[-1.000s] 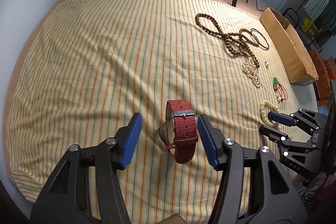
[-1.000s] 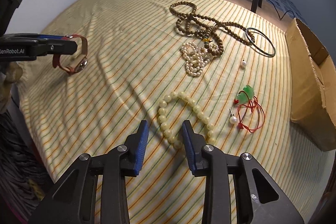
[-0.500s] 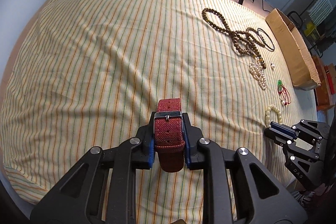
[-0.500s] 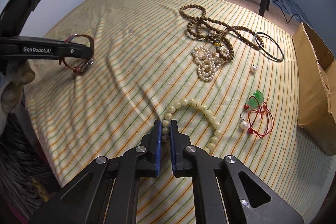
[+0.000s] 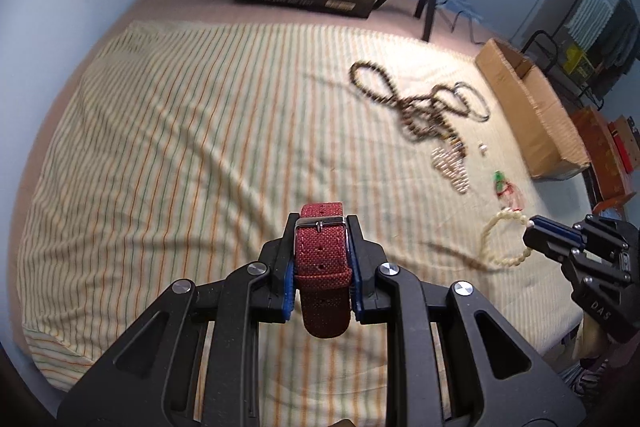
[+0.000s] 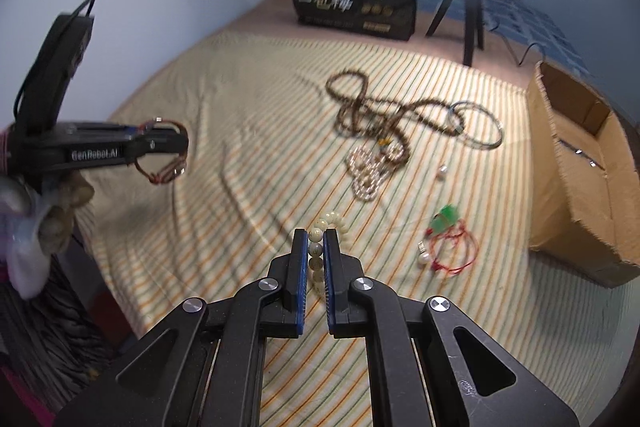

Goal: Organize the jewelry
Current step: 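Carry the watch and bracelet with both grippers over the cardboard box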

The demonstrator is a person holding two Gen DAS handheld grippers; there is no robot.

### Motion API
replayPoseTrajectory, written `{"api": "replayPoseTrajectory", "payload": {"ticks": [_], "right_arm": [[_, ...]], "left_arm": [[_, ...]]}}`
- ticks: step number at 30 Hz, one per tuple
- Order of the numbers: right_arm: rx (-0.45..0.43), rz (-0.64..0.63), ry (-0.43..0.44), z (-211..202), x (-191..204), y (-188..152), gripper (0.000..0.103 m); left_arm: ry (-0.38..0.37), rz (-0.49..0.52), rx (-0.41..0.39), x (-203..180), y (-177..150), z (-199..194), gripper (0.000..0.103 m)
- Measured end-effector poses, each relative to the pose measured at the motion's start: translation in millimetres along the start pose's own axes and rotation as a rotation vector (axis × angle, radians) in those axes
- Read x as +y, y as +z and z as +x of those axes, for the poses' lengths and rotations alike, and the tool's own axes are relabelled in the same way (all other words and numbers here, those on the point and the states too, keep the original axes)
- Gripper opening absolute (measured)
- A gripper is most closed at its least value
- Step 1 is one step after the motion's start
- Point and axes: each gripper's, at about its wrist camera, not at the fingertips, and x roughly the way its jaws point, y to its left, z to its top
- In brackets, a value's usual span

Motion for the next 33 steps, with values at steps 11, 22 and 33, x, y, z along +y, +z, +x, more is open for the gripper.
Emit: {"api": "replayPoseTrajectory", "payload": {"ticks": [11, 22, 33], "right_arm": [[-0.127, 0.087, -0.041, -42.9, -34.3, 14.1, 0.006], [-0.228, 0.163, -0.154, -79.8, -86.0, 21.8, 0.006], [-0.280, 0.276, -0.262, -95.1, -145.9, 24.1, 0.006]], "left_arm": [[-0.069, 0.061, -0.094, -52.4, 23.5, -22.3, 0.020], [-0.140, 0.119, -0.130, -110.1, 44.8, -20.5, 0.020], [-0.193, 0.176, -0.139, -171.2, 71.5, -1.8, 0.020]]}}
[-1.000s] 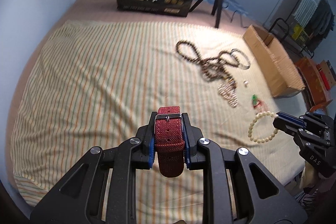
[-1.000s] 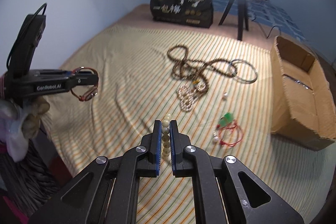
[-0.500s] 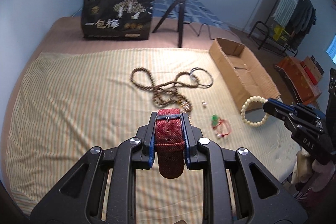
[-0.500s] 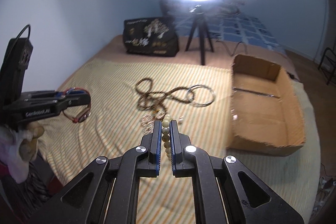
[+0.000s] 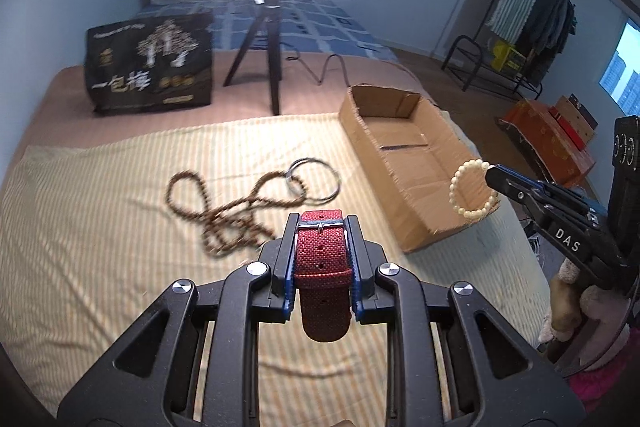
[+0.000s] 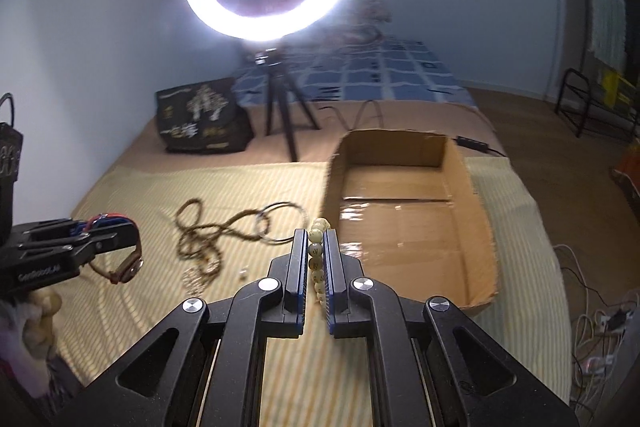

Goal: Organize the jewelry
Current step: 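Carry the watch and bracelet with both grippers over the cardboard box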

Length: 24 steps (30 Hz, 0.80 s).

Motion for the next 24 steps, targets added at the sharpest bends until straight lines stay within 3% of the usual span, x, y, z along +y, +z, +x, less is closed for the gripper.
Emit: {"api": "replayPoseTrajectory", "payload": {"ticks": [24], "right_arm": [[0.025, 0.131, -0.122, 41.6, -82.9, 17.8, 0.006]], "left_arm": [[-0.154, 0.050, 0.049, -88.8, 47.9, 100.0, 0.020]]}}
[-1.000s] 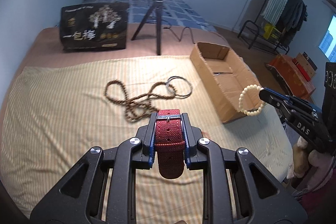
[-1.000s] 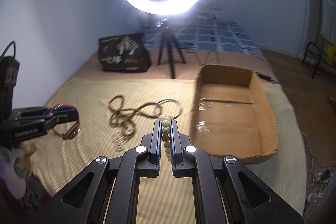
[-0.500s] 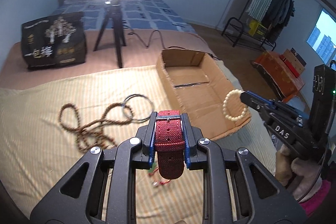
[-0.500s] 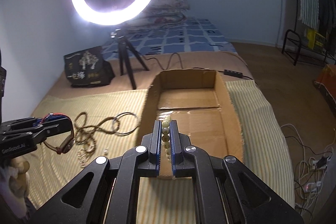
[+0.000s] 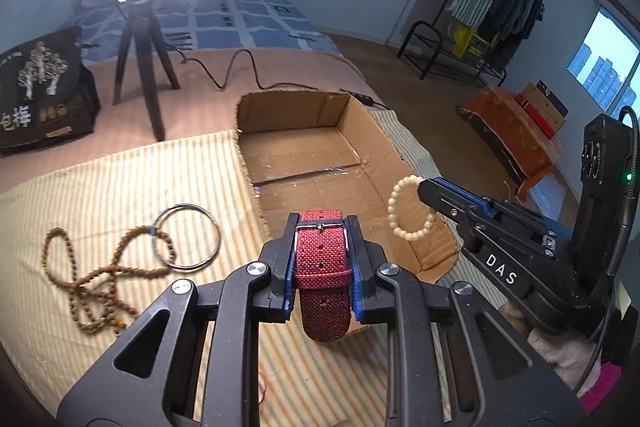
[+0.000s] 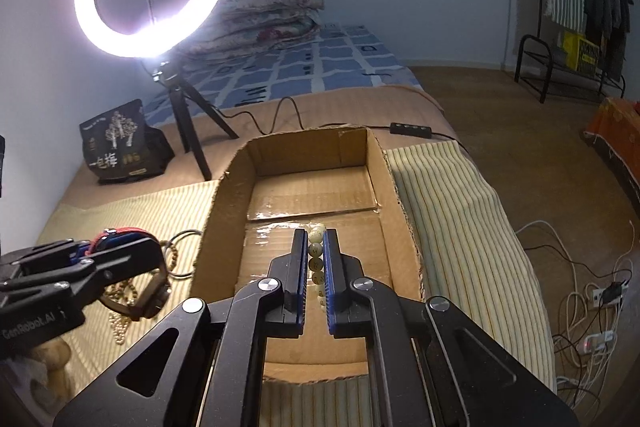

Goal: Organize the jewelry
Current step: 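Carry the watch and bracelet with both grippers over the cardboard box, then open the left gripper dropping the watch while the right gripper releases the bracelet into the box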

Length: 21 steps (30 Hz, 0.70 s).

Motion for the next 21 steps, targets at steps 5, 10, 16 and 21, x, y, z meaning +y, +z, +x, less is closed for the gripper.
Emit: {"api": "replayPoseTrajectory", "payload": {"ticks": [5, 10, 16, 21], "right_arm": [[0.017, 0.015, -0.015, 10.8, -7.6, 0.6, 0.006], [0.033, 0.059, -0.011, 18.1, -18.9, -0.7, 0.006], [0.047, 0.068, -0.024, 22.1, -21.8, -2.6, 0.006], [0.065, 0.074, -0.039, 24.4, -21.6, -3.0, 0.009]], "left_arm": [[0.001, 0.007, 0.030, -1.2, -3.7, 16.6, 0.020], [0.007, 0.020, 0.059, -2.5, -8.0, 28.9, 0.020], [0.018, 0.043, 0.052, -4.9, -9.1, 30.2, 0.020], [0.026, 0.050, 0.041, -5.3, -9.6, 25.2, 0.042]]}}
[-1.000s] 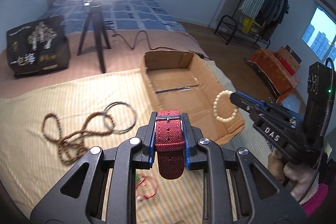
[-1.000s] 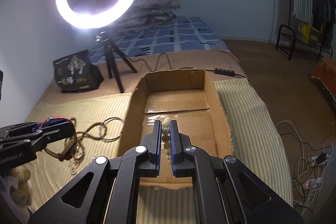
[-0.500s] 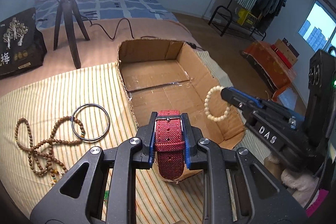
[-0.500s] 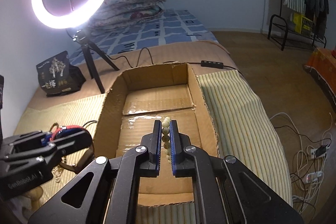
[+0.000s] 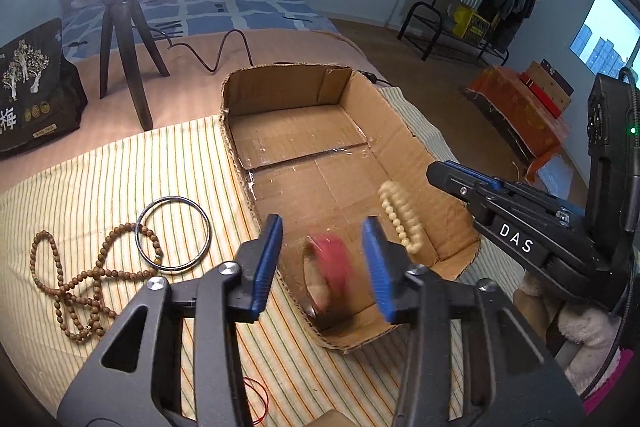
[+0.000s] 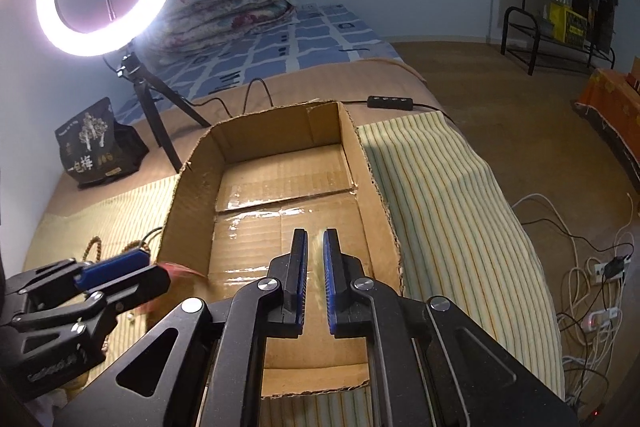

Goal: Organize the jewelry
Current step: 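Open the left gripper dropping the watch while the right gripper releases the bracelet into the box, then move the left gripper to the brown bead necklace while the right gripper approaches the jade pendant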

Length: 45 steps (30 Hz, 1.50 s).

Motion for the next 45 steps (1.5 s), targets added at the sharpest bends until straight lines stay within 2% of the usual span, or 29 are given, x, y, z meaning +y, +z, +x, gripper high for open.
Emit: {"api": "replayPoseTrajectory", "payload": {"ticks": [2, 3, 4, 14, 25, 31, 39, 45], "right_arm": [[-0.001, 0.006, -0.002, -0.9, -0.3, 0.5, 0.023], [-0.009, 0.008, 0.000, -2.9, 0.2, 0.7, 0.034], [-0.020, 0.007, -0.001, -4.9, 0.4, 0.7, 0.039], [-0.041, -0.002, -0.014, -15.6, 5.8, 4.3, 0.039], [-0.063, -0.044, -0.023, -34.3, 21.4, 5.6, 0.040], [-0.081, -0.063, -0.025, -45.8, 31.9, 3.3, 0.040], [-0.077, -0.120, -0.007, -53.9, 56.0, -5.8, 0.041], [-0.069, -0.138, 0.038, -57.2, 77.2, -12.3, 0.041]], "left_arm": [[0.006, 0.003, -0.001, 0.8, -0.3, -1.3, 0.042], [0.009, 0.003, -0.005, 1.3, -0.4, -3.1, 0.042], [0.011, 0.004, -0.007, 2.1, -0.7, -4.2, 0.042], [0.023, -0.008, -0.026, 12.6, 0.3, -20.6, 0.042], [0.044, -0.003, -0.085, 27.5, -2.4, -53.8, 0.042], [0.055, -0.017, -0.113, 49.9, -3.2, -70.3, 0.042], [0.118, -0.010, -0.135, 89.7, -7.0, -96.6, 0.042], [0.151, -0.034, -0.129, 125.5, -13.5, -111.4, 0.042]]}}
